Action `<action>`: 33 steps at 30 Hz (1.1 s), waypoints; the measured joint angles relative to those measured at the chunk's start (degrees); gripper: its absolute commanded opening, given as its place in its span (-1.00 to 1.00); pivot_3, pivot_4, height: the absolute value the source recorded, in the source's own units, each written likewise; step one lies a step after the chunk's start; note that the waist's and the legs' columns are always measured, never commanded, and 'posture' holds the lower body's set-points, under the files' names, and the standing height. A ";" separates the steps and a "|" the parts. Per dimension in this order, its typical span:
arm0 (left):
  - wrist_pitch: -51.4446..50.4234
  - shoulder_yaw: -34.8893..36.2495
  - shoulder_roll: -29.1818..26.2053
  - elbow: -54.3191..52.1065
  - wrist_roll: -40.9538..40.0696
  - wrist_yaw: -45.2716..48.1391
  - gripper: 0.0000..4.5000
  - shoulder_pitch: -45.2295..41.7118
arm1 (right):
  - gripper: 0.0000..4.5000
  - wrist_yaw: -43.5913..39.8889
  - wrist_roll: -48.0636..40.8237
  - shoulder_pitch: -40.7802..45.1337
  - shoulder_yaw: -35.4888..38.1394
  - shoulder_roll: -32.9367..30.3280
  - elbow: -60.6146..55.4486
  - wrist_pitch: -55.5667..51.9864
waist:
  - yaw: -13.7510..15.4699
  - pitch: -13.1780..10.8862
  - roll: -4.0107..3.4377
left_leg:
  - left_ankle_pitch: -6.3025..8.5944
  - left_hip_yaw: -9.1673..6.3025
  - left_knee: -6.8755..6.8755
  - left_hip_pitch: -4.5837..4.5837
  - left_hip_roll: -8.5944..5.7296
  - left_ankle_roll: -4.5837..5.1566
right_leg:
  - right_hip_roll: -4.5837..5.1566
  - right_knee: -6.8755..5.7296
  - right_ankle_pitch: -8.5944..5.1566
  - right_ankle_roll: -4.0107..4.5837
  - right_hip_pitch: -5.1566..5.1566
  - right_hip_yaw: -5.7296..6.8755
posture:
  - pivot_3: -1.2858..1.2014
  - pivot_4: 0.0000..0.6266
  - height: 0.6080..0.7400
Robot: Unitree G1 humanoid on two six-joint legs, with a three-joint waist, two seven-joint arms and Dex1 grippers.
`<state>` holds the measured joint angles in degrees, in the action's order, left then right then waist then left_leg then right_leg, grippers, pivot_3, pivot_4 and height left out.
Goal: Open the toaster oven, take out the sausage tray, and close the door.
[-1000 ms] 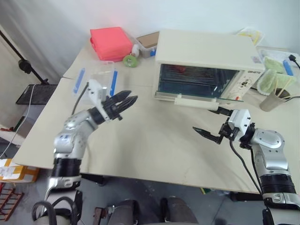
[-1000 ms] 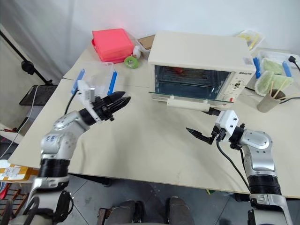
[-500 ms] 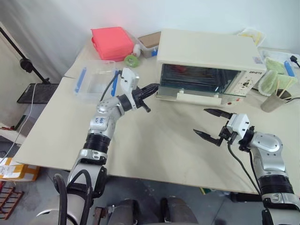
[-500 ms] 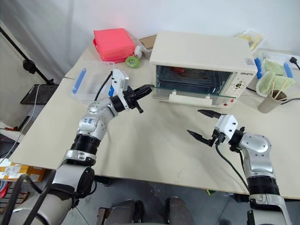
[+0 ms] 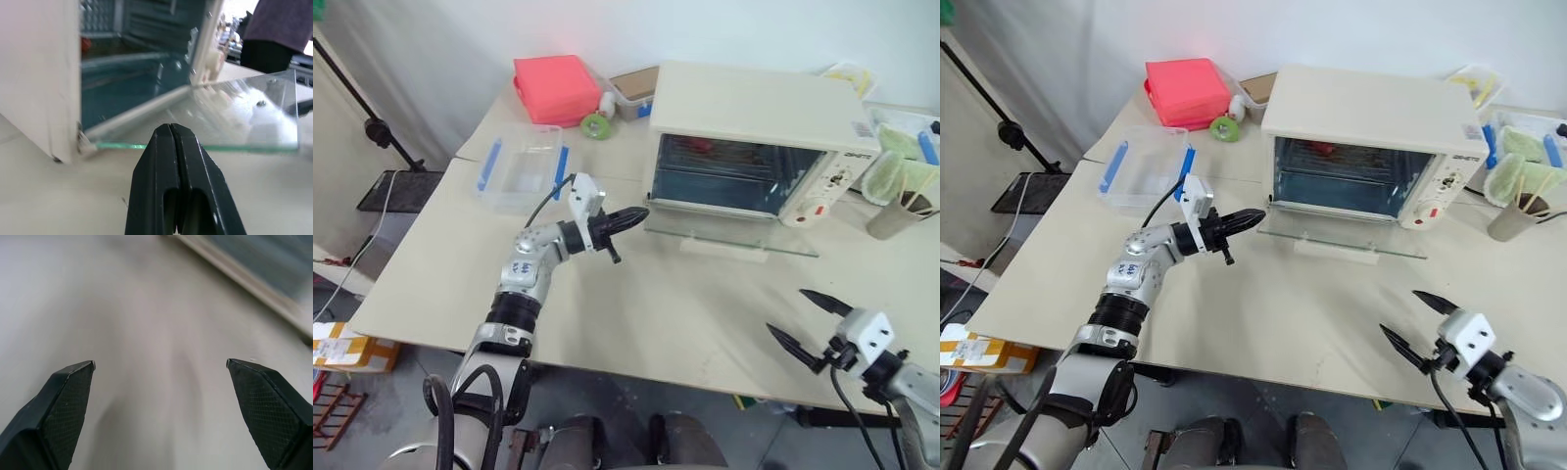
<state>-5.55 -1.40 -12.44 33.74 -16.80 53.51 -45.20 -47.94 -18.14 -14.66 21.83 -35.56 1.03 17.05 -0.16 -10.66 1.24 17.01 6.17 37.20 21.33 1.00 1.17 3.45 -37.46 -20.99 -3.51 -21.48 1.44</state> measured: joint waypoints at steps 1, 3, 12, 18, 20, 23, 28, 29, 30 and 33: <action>0.09 -0.41 0.03 -0.22 0.33 0.43 -0.99 0.34 | 1.00 1.17 0.05 -0.63 0.95 0.11 -0.83 -0.16 | -0.05 0.00 0.00 | -0.01 0.01 0.00 -0.03 0.00 -0.01 | 0.00 -0.02 0.00 0.00 0.01 -0.02 | 0.03 -0.52 1.00; 0.21 -2.15 0.86 -0.53 1.21 1.39 -0.99 0.89 | 1.00 3.63 0.16 -1.13 2.32 0.25 -2.58 -0.52 | -0.05 0.00 0.00 | -0.02 0.01 -0.01 -0.06 0.00 -0.04 | 0.00 -0.07 0.00 0.00 0.00 -0.04 | 0.03 -0.52 1.00; -0.55 -3.36 -0.65 -2.40 2.65 1.50 -0.92 2.86 | 1.00 8.08 1.10 8.62 0.04 -1.48 -11.03 -5.25 | -1.57 0.00 -0.02 | -0.06 0.11 -0.02 -0.16 0.02 -0.07 | -0.03 -0.26 0.00 0.00 -0.06 -0.17 | 0.03 -0.52 1.00; -4.49 1.23 -4.79 -11.76 -1.15 1.58 -0.24 8.05 | 1.00 9.72 5.12 21.63 -12.21 -1.73 -14.35 -16.03 | -1.36 -0.01 0.00 | -0.12 -0.07 -0.02 -0.06 0.06 -0.15 | -0.06 -0.34 0.00 0.01 -0.14 -0.02 | 0.03 -0.52 1.00; -5.74 1.95 -6.56 -16.04 -1.97 2.15 0.00 10.33 | 1.00 11.93 9.15 27.86 -15.94 0.09 -12.27 -16.58 | -1.45 -0.01 -0.02 | -0.13 -0.02 0.02 -0.01 0.02 -0.09 | -0.02 -0.31 0.00 0.01 -0.16 -0.05 | 0.03 -0.52 1.00; -7.27 2.79 -8.98 -22.15 -3.42 2.58 0.41 14.15 | 1.00 16.11 17.48 37.25 -21.11 1.76 -5.46 -14.89 | -1.49 -0.01 -0.01 | -0.12 -0.02 0.04 -0.01 0.01 -0.08 | 0.00 -0.30 0.00 0.01 -0.15 -0.04 | 0.03 -0.52 1.00; -8.89 5.35 -11.39 -29.69 -5.76 1.53 0.98 19.04 | 1.00 22.04 30.24 49.69 -29.24 3.51 11.73 -12.32 | -1.46 -0.01 -0.02 | -0.13 -0.05 0.01 0.04 0.01 -0.07 | 0.00 -0.31 0.00 0.01 -0.18 -0.01 | 0.03 -0.52 1.00; -8.90 5.60 -11.59 -30.82 -6.02 1.34 0.98 19.66 | 1.00 23.10 32.24 51.74 -30.56 3.58 14.81 -12.08 | -1.45 -0.01 -0.02 | -0.12 -0.04 0.02 0.06 0.00 -0.05 | 0.01 -0.31 0.00 0.01 -0.19 -0.01 | 0.03 -0.52 1.00; -9.15 5.94 -11.90 -31.88 -6.46 1.00 0.98 20.29 | 1.00 24.39 34.61 54.27 -32.17 3.74 18.71 -11.63 | -1.50 -0.01 -0.02 | -0.12 -0.04 0.02 0.07 0.00 -0.05 | 0.02 -0.32 0.00 0.01 -0.19 0.00 | 0.03 -0.52 1.00; -11.15 6.75 -13.10 -34.47 -7.89 0.41 0.98 22.47 | 1.00 28.96 40.42 61.79 -35.55 4.98 30.12 -10.02 | -1.83 -0.01 -0.02 | -0.13 -0.03 0.01 0.09 0.00 -0.03 | 0.01 -0.38 0.00 0.01 -0.21 0.00 | 0.03 -0.52 1.00</action>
<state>-16.70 5.36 -25.54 -0.73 -24.70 53.92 -22.73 -18.97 22.28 47.13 -13.72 -30.58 31.15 7.03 -1.99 -10.67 1.23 16.88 6.14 37.21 21.42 1.00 1.14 3.46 -37.84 -20.99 -3.50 -21.69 1.44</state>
